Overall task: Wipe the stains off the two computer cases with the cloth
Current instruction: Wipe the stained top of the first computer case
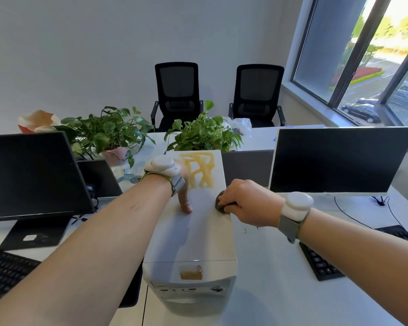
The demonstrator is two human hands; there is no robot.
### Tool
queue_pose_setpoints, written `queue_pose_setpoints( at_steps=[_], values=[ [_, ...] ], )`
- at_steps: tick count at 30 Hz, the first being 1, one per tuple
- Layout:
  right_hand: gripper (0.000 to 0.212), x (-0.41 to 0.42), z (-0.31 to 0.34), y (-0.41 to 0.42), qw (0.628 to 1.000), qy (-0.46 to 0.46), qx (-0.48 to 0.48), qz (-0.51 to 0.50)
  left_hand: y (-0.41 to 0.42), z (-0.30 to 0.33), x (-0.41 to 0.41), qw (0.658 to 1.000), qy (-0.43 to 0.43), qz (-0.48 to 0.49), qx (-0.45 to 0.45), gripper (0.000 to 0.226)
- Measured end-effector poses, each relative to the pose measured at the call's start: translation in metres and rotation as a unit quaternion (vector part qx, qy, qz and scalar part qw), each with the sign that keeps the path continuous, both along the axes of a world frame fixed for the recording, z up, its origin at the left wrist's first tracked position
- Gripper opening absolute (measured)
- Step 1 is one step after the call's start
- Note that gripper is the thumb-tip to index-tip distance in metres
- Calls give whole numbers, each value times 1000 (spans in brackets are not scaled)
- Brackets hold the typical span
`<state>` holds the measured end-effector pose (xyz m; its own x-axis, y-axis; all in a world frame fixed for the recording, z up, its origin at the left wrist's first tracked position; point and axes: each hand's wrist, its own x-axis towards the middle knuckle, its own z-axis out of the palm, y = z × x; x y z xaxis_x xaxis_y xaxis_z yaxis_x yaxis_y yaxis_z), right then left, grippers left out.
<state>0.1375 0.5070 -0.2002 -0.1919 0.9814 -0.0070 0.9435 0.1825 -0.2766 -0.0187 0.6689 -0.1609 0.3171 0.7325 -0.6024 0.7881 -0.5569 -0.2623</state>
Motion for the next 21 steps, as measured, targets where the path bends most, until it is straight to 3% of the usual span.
queue_pose_setpoints(
  at_steps=[2,4,9,12,16,18,21],
  values=[
    [28,1,6,9,999,-19,-33,2,3,-2,-5,999,32,-9,-10,95],
    [30,3,4,24,999,-36,-26,-17,5,-3,-7,1000,1,-18,0,106],
    [38,-5,-5,66,990,-71,46,-112,-1,-3,-23,999,-50,-4,13,92],
    [35,-16,-7,70,984,-103,47,-134,-5,0,-29,997,-72,7,14,104],
    [35,-37,-11,25,994,-90,44,-32,-1,-2,-35,994,-110,3,22,113],
    [31,-54,-6,-8,998,-39,36,44,1,-3,-34,995,-94,-4,19,112],
    [30,-63,1,-27,993,-57,17,100,3,-5,-31,998,-61,-5,16,101]
  ],
)
